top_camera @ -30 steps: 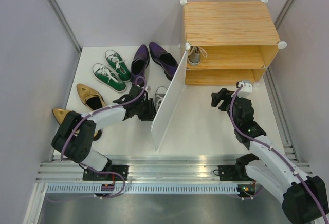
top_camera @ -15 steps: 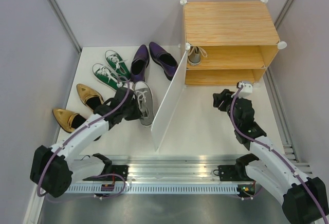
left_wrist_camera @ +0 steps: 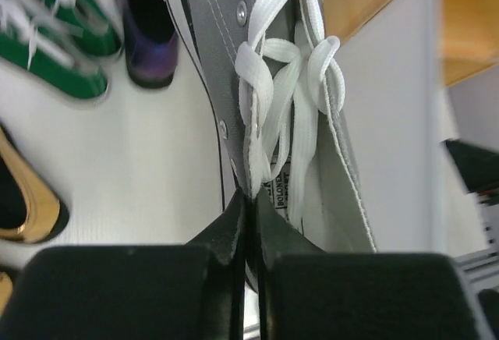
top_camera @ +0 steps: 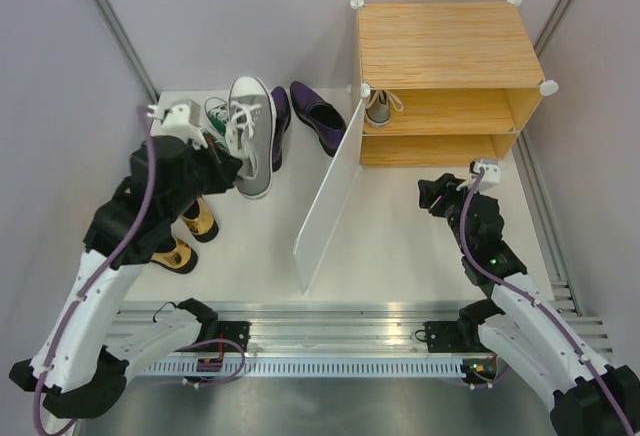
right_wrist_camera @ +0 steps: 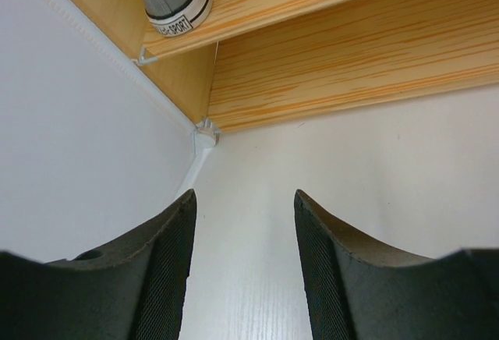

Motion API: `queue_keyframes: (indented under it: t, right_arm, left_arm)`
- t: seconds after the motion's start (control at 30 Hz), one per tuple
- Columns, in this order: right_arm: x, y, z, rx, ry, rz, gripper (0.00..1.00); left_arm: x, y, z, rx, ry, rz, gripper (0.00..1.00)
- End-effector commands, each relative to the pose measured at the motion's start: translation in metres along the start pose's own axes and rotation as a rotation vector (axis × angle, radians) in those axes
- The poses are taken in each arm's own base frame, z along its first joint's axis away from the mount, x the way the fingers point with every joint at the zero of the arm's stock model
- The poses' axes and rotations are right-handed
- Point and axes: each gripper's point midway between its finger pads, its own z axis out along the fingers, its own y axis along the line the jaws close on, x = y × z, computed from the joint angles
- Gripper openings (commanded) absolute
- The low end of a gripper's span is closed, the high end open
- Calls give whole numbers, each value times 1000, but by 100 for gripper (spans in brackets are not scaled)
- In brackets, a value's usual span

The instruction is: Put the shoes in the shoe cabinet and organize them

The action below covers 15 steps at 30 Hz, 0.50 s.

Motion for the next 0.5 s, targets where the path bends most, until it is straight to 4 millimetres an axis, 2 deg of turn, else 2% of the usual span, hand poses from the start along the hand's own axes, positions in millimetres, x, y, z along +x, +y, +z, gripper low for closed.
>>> queue_keyframes:
  t: [0.0, 0.07, 0.1, 0.13, 0.17, 0.2, 0.27, 0.3, 0.33, 0.4, 0.43, 0.47]
  right_arm:
    - [-37, 6, -10, 22, -78, 66, 58]
    - [-54, 5, -16, 50, -116, 80, 59]
    - [-60, 2, -22, 69, -129, 87, 59]
    - [-70, 1, -27, 88, -147, 93, 59]
    - [-79, -1, -32, 107, -169, 99, 59]
    - [-93, -7, -41, 152, -204, 107, 59]
    - [-109, -16, -53, 215, -249, 127, 59]
    - [-114, -31, -63, 296, -274, 134, 59]
    - [-122, -34, -70, 319, -299, 157, 60]
    - [-137, -40, -88, 361, -348, 181, 60]
    - [-148, -49, -100, 415, -400, 226, 63]
    - [-155, -56, -113, 451, -439, 254, 64]
  left_arm:
    - [-94, -51, -54, 194, -227, 25, 2]
    - [-107, -67, -61, 250, -227, 38, 2]
    - [-119, -85, -66, 308, -228, 42, 2]
    - [-123, -93, -64, 326, -220, 44, 2]
    - [-122, -105, -65, 374, -200, 51, 2]
    - [-121, -128, -63, 426, -177, 66, 2]
    - [-113, -154, -62, 460, -162, 104, 2]
    - [-118, -165, -64, 447, -190, 114, 2]
    - [-93, -200, -61, 515, -125, 165, 2]
    - [-79, -229, -62, 558, -98, 192, 2]
    - [-53, -252, -58, 587, -44, 230, 2]
    - [-42, -260, -56, 590, -23, 238, 2]
